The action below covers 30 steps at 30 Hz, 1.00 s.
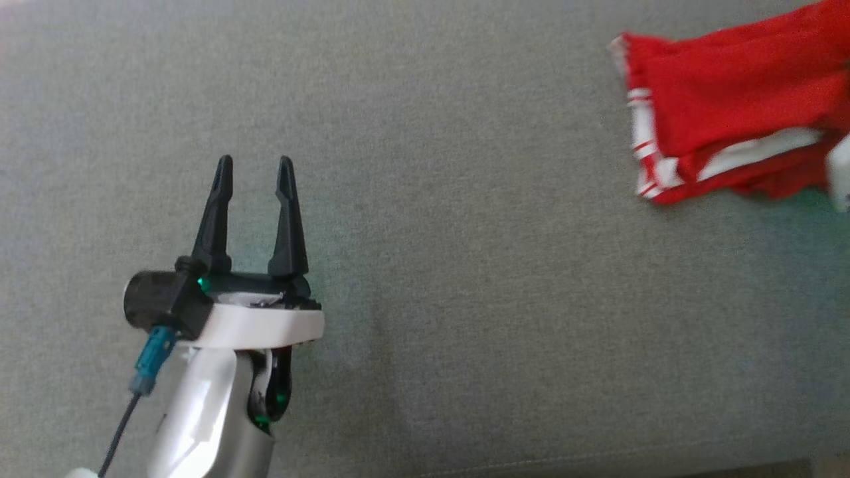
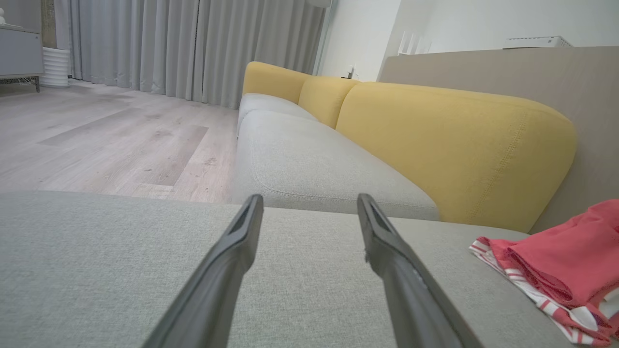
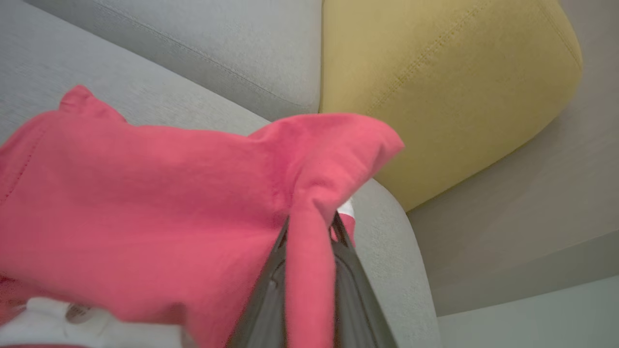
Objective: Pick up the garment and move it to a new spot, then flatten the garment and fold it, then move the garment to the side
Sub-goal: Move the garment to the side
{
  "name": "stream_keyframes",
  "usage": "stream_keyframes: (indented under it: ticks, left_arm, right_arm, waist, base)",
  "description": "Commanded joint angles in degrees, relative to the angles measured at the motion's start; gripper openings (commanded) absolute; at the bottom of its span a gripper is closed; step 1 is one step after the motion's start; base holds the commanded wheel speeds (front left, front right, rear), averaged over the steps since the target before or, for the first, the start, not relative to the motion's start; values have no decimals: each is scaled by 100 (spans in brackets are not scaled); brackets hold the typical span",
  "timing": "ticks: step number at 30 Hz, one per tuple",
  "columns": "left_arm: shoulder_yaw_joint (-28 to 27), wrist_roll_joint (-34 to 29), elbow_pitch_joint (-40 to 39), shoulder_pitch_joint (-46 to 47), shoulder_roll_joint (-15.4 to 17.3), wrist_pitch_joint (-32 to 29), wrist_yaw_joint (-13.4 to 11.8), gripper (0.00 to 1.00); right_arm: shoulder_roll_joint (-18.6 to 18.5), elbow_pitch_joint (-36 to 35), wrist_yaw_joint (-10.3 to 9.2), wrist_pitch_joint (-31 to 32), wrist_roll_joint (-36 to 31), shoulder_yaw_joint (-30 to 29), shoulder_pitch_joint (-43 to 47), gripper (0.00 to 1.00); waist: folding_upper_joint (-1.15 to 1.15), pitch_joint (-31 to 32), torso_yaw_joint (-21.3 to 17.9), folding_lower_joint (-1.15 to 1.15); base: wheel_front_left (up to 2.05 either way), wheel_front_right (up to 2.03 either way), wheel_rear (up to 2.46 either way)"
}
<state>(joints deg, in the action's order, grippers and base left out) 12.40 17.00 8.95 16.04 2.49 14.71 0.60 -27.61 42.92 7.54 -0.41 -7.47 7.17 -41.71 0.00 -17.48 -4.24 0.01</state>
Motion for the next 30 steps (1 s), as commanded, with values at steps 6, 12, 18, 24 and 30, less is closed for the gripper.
stream_keyframes:
  ticks: [6,12,18,24,30]
  left_arm:
    - [-331,-104,-131,294,39,29,105,100]
    - [-490,-136,-109,278,39,29,159,100]
    - [-560,-139,-121,216,39,29,166,100]
    - [-555,-131,-103,172,39,29,150,100]
    - [-610,-105,-75,57,39,29,129,100]
  right_arm:
    - [-536,-114,-5,109,3,-315,-193,0]
    - [-581,-73,-5,74,-72,-855,-206,0]
    - [-449,-171,-5,83,-146,-1048,-107,0]
    - [-207,-451,-5,29,-181,-1287,-8,100]
    - [370,-998,-5,-184,-65,-1221,108,100]
  waist:
    - [0,-283,121,-1]
    - [0,-312,156,-1]
    - [0,-274,140,-1]
    - [0,-169,119,-1]
    - [0,176,100,-1]
  base:
    - [0,0,0]
    - [0,0,0]
    - [0,0,0]
    - [0,0,0]
    - [0,0,0]
